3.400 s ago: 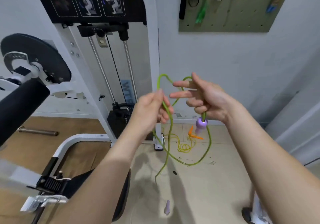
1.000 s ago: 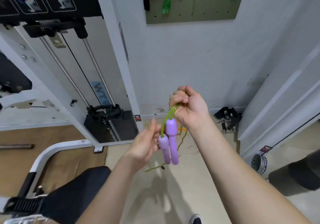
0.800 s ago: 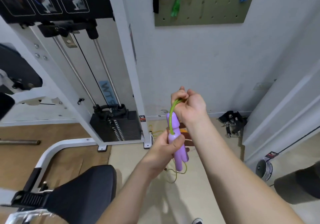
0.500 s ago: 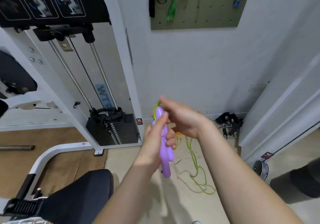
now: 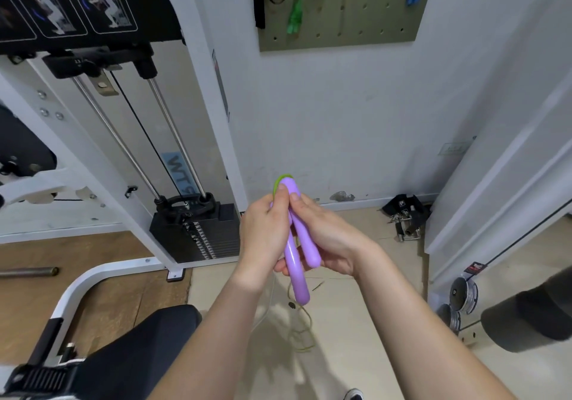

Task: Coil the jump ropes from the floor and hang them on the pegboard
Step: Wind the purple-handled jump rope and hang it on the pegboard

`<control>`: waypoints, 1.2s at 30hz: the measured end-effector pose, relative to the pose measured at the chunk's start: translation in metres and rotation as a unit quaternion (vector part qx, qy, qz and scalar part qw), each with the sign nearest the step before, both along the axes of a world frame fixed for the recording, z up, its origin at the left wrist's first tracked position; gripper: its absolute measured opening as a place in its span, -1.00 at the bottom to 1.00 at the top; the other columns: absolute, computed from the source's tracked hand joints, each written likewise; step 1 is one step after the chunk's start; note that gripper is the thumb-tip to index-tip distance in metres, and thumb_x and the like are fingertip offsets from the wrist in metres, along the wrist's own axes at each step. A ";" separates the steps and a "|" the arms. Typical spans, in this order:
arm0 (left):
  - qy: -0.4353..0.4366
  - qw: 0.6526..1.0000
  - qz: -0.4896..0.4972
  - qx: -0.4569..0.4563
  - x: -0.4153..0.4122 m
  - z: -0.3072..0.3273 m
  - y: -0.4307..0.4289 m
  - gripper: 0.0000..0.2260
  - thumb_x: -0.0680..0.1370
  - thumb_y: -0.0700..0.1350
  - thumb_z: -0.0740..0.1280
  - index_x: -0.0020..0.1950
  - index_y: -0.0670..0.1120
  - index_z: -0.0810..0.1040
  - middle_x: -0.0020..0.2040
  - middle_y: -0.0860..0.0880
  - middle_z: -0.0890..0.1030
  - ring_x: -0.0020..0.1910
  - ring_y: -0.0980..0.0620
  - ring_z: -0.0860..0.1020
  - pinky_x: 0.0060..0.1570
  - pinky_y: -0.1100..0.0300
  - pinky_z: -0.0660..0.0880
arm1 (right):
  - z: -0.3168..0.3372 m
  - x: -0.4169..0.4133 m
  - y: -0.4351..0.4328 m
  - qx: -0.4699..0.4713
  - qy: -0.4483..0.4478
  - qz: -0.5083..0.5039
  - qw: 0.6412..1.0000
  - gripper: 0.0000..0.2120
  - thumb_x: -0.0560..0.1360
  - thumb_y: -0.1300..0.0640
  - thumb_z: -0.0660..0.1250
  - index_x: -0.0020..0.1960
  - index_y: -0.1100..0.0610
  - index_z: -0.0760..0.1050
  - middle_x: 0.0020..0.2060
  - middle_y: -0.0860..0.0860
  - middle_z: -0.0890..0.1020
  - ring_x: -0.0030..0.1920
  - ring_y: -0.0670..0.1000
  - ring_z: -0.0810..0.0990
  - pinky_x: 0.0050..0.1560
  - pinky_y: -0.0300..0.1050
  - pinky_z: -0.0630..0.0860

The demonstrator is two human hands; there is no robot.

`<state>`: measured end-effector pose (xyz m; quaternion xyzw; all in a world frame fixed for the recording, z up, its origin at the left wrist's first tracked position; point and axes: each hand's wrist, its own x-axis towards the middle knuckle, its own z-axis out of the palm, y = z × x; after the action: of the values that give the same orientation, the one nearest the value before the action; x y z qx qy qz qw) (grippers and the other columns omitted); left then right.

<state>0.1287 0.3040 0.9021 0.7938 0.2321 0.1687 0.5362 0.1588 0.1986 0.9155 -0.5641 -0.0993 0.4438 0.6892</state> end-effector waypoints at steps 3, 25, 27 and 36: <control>-0.011 1.000 0.016 0.023 0.005 0.000 0.003 -0.56 0.60 0.11 0.15 -0.39 -0.12 0.39 -0.48 0.03 0.46 -0.41 -0.01 0.42 -0.32 0.09 0.33 | -0.007 -0.004 0.003 0.026 -0.008 -0.016 1.000 -0.65 0.63 -0.14 0.13 0.35 -0.04 0.34 -0.31 0.08 0.57 -0.42 0.12 0.51 -0.35 -0.06 0.47; -0.116 0.952 -0.108 -0.263 0.003 0.032 0.035 -0.95 0.48 -0.21 0.37 -0.14 -0.17 0.62 -0.29 0.06 0.64 -0.38 0.12 0.54 -0.41 0.30 0.47 | 0.006 -0.018 -0.018 0.091 0.076 0.092 0.989 -0.74 0.51 -0.02 0.25 0.10 0.13 0.42 -0.29 0.25 0.58 -0.49 0.09 0.50 -0.48 -0.11 0.52; -0.108 0.955 -0.111 -0.251 0.001 0.033 0.036 -0.94 0.45 -0.18 0.39 -0.11 -0.13 0.63 -0.38 0.03 0.57 -0.52 0.07 0.43 -0.54 0.32 0.35 | 0.003 -0.019 -0.018 0.099 0.078 0.113 0.986 -0.69 0.55 -0.05 0.20 0.18 0.10 0.47 -0.31 0.21 0.57 -0.49 0.05 0.46 -0.51 -0.17 0.49; -0.117 0.974 -0.101 -0.163 0.004 0.039 0.031 -0.76 0.38 0.02 0.51 -0.34 -0.14 0.65 -0.30 -0.16 0.55 -0.28 0.00 0.48 -0.18 0.16 0.39 | -0.007 -0.017 -0.028 0.035 0.042 0.131 0.990 -0.74 0.59 0.13 0.27 0.22 0.22 0.47 -0.27 0.15 0.55 -0.33 0.05 0.54 -0.29 -0.06 0.56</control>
<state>0.1330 0.3353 0.9413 0.6901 0.1107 0.1655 0.6958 0.1414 0.1703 0.9088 -0.5022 -0.1590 0.5501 0.6480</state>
